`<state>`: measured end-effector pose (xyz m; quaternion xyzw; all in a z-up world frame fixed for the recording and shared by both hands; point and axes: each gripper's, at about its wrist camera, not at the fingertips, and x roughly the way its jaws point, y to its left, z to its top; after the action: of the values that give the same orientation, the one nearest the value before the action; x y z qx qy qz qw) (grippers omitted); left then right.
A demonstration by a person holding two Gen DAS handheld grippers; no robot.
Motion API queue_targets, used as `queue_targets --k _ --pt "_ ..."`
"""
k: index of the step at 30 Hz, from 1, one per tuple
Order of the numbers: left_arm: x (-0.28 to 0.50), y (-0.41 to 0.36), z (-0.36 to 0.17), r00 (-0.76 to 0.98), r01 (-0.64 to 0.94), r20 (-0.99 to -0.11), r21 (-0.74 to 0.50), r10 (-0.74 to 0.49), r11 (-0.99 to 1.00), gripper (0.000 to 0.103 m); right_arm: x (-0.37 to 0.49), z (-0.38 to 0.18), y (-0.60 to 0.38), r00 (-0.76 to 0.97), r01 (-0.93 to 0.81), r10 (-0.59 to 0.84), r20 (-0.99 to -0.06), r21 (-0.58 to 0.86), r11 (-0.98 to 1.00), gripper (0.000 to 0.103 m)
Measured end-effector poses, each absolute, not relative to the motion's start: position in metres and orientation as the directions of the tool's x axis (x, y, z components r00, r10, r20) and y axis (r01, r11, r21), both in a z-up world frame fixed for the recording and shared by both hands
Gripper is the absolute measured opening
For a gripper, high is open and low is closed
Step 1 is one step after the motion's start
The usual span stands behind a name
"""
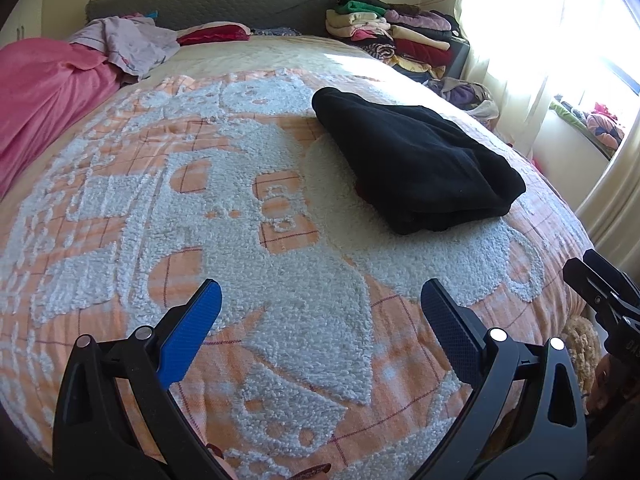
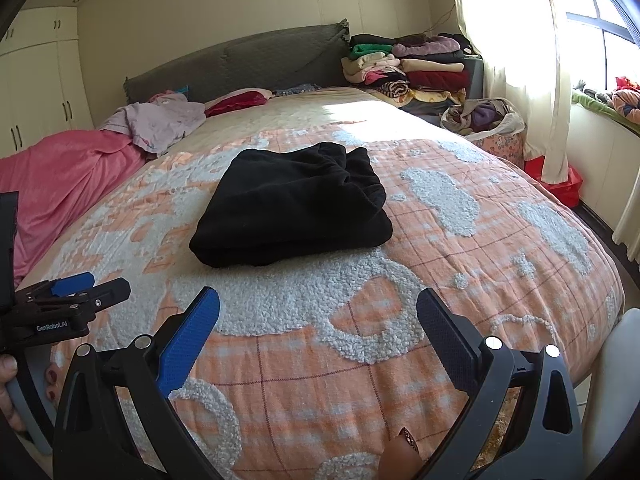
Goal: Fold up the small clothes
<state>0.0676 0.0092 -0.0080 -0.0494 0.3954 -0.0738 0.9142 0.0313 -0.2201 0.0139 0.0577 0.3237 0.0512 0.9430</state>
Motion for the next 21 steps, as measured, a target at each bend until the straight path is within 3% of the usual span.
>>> queue_targets --k 21 --pt "0.0675 0.0087 -0.0064 0.680 0.092 -0.716 -0.134 -0.161 0.987 0.093 0.0314 0.0136 -0.2195 0.786 -0.055 0.127 -0.605 0.136 0.989 0.098"
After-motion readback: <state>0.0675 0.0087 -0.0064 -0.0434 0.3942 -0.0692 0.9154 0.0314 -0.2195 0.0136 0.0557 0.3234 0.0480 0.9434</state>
